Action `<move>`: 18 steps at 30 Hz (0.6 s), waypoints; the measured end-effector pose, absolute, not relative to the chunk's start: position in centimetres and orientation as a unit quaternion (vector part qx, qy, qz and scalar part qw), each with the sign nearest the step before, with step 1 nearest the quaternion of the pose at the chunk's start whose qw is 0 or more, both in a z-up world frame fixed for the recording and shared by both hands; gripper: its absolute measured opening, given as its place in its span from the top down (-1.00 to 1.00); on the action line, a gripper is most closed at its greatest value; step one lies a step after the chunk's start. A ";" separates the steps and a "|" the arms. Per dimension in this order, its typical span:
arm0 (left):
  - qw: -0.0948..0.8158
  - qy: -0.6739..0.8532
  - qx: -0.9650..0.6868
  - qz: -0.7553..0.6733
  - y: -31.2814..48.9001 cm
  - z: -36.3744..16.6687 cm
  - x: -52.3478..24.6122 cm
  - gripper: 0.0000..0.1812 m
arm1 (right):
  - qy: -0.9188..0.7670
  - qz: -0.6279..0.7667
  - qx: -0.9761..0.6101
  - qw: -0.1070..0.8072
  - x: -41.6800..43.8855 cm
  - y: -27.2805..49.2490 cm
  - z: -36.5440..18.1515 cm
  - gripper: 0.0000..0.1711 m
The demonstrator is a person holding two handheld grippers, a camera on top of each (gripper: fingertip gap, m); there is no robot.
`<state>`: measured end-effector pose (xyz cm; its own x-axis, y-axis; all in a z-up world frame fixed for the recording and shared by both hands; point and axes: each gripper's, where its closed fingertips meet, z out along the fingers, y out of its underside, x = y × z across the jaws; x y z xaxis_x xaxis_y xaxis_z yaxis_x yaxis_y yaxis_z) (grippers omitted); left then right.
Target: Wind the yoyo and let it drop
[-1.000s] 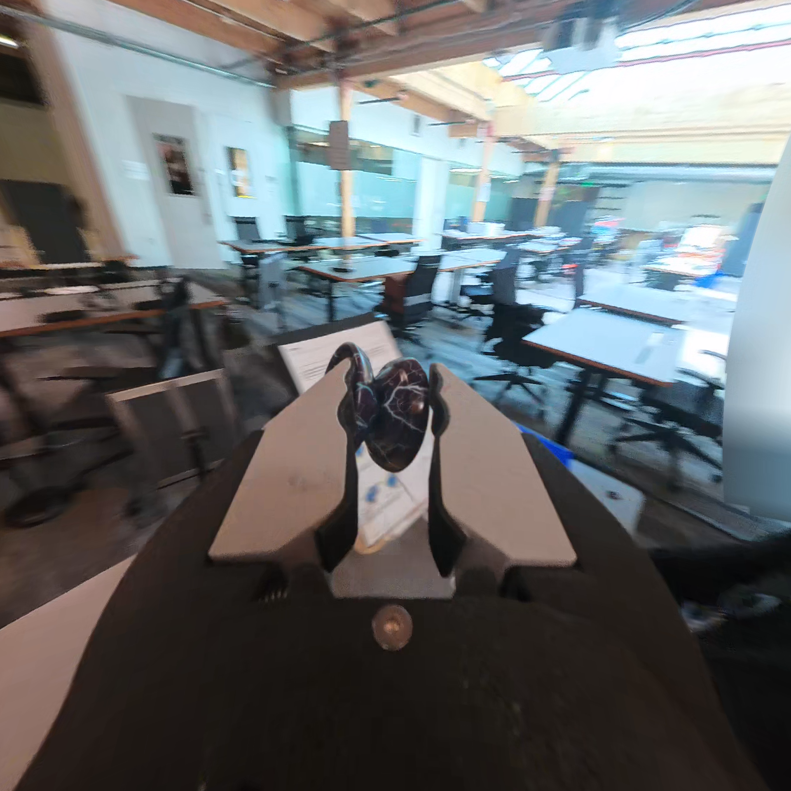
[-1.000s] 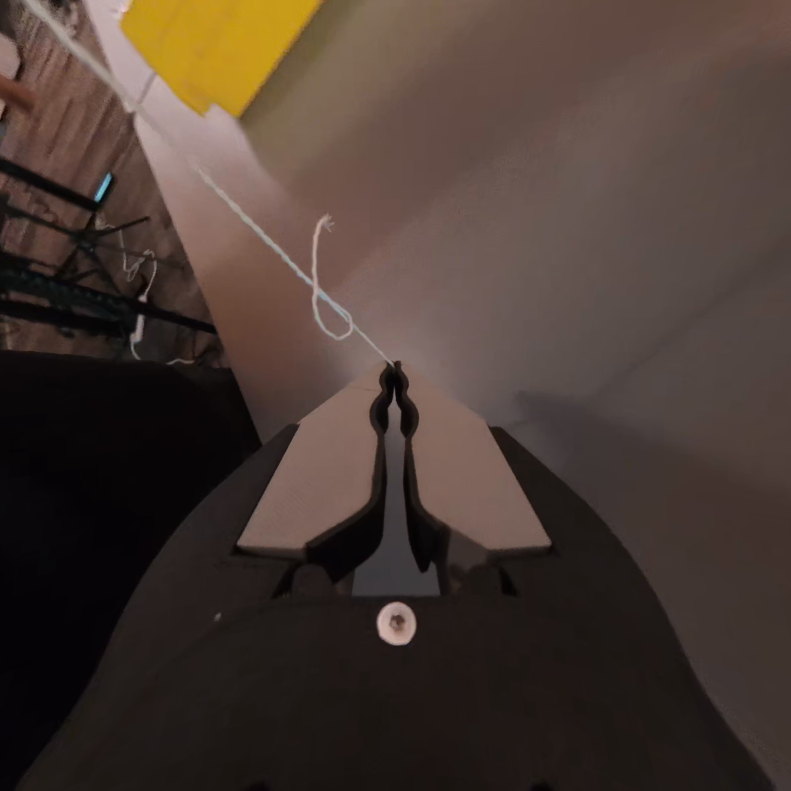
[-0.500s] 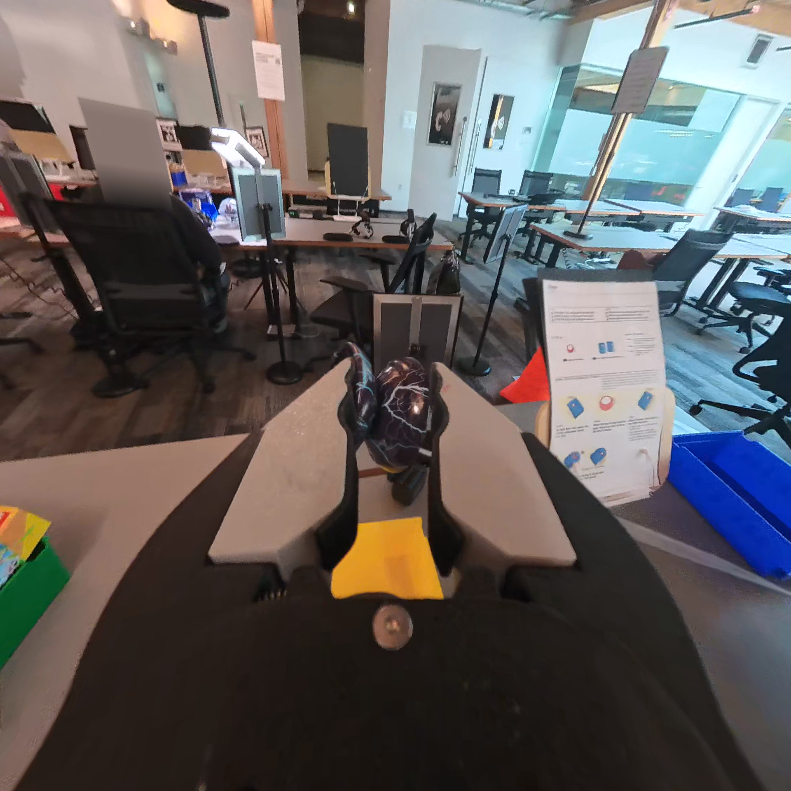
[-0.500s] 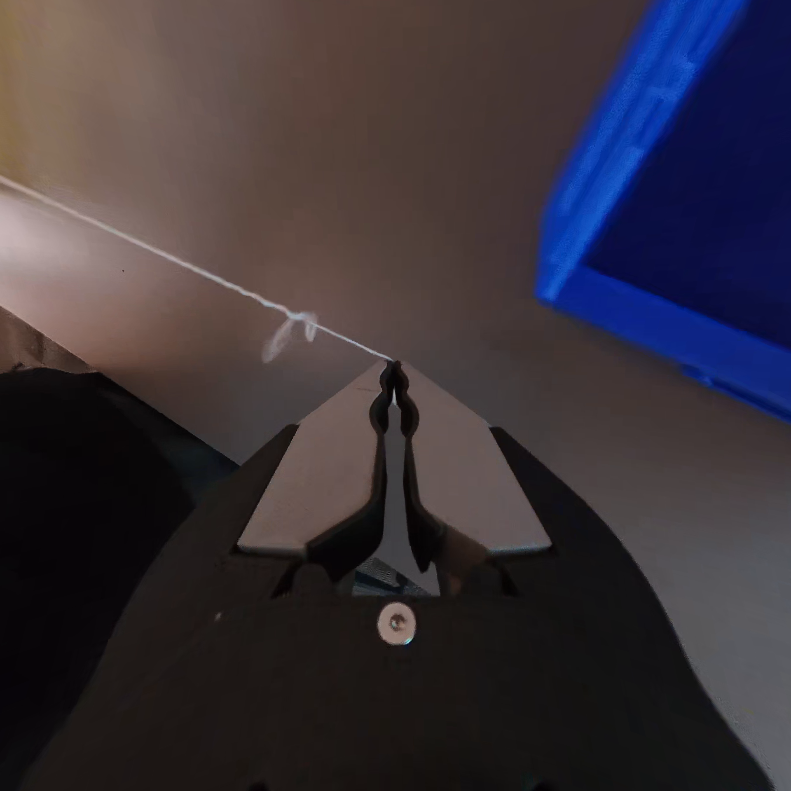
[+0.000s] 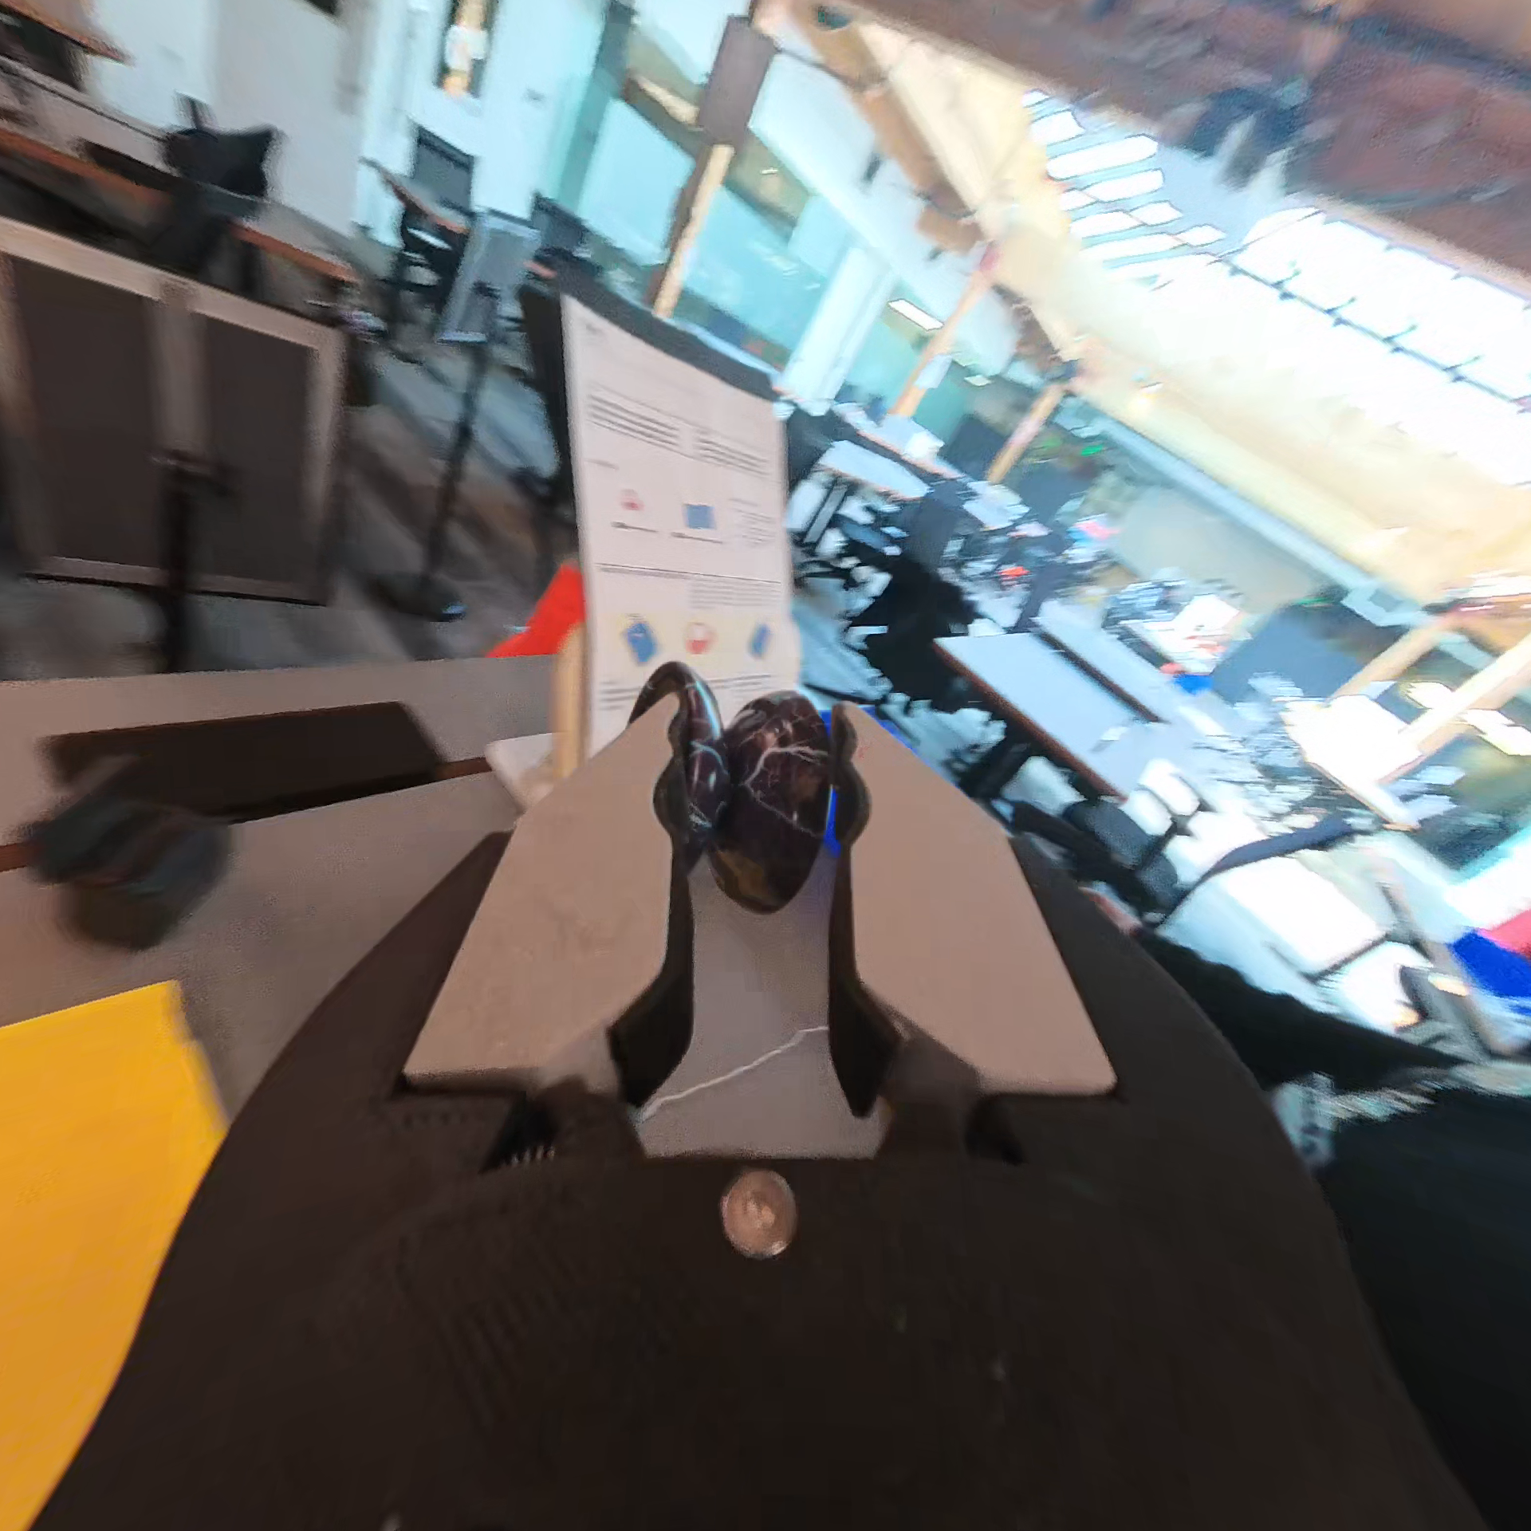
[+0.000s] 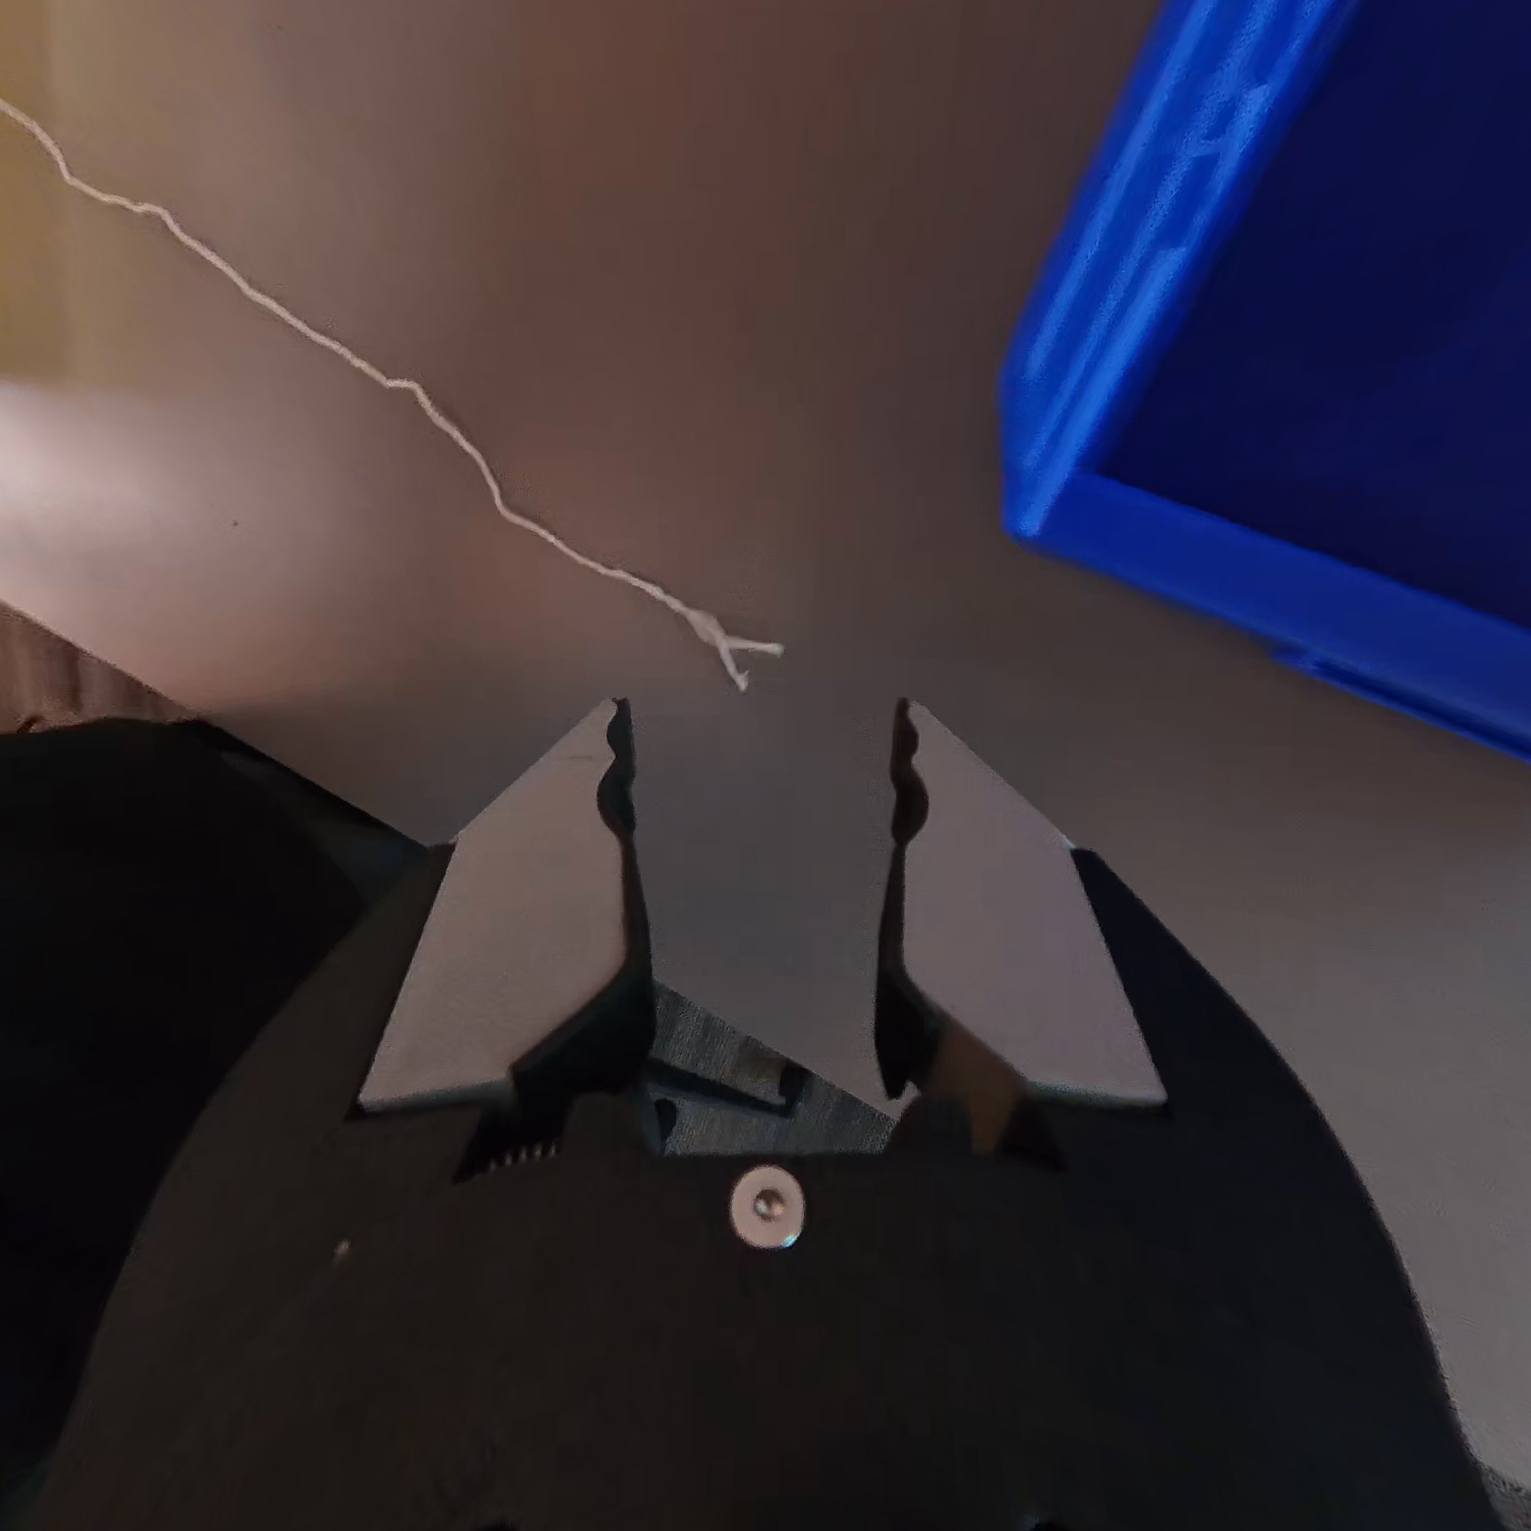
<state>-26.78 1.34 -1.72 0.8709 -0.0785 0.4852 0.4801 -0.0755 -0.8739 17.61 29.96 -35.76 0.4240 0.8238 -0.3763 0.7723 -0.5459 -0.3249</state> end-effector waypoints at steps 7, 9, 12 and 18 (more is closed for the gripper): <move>0.679 0.020 -0.644 -0.353 2.1 -1.3 -16.9 0.67 | -0.499 0.358 -0.775 0.150 12.7 28.7 -24.7 0.32; 0.678 0.072 -0.623 -0.383 1.9 -0.7 -14.1 0.67 | -0.540 0.341 -0.747 0.182 10.2 28.0 -22.1 0.28; 0.674 0.177 -0.590 -0.408 1.0 0.4 -9.3 0.67 | -0.605 0.462 -0.624 0.179 4.5 21.4 -15.2 0.22; 0.643 0.276 -0.574 -0.425 1.4 0.1 -3.2 0.66 | -0.659 0.622 -0.402 0.135 -2.5 4.2 -7.2 0.05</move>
<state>-3.24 1.38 0.14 0.4855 -0.8641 0.1330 0.2291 -0.0210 -0.9732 -2.45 4.24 -7.22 -0.6399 0.6978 -0.3219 0.3617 -0.0961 -0.9273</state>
